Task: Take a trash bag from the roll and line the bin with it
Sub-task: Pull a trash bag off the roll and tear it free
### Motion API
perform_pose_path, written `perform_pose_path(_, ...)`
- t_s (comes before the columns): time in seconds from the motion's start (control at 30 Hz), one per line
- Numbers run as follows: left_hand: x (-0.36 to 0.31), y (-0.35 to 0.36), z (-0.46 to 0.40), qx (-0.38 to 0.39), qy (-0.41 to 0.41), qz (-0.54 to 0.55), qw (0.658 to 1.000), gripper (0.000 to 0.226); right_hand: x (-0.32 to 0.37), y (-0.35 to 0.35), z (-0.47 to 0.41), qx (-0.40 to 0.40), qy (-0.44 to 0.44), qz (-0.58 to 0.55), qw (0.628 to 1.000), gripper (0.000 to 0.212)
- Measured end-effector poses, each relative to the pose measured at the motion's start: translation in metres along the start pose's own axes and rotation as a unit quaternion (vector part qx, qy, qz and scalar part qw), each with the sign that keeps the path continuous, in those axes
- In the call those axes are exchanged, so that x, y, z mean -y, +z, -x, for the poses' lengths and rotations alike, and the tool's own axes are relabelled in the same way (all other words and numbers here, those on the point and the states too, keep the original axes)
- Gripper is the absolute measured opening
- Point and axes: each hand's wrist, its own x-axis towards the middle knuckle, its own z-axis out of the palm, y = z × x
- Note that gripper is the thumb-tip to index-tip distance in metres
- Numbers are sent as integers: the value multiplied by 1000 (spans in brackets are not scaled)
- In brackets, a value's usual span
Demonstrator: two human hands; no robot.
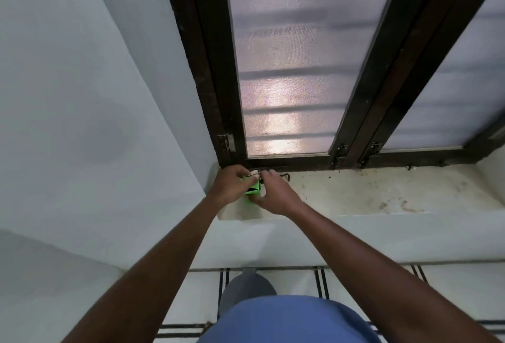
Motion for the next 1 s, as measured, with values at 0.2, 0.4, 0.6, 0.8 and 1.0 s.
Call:
perform_pose_path(0.2,-13,-8,-12,18,-39,-12,999,17,8,7,12,-45,31,-68,996,61)
perform_pose_path(0.4,6,-10,-16,90,-90,118,985,28,16,2,20,-91,74,-158,981,64)
perform_pose_path(0.6,17,-2,-13,87,-65,145,983,16,16,-7,13,-124,76,-108,983,57)
perform_pose_path(0.8,28,6,-13,75,-62,137,986,16,7,-7,14,-181,94,-172,964,25)
perform_pose_path(1.0,24,7,-7,61,-48,110,991,20,7,11,32,-158,58,-196,966,40)
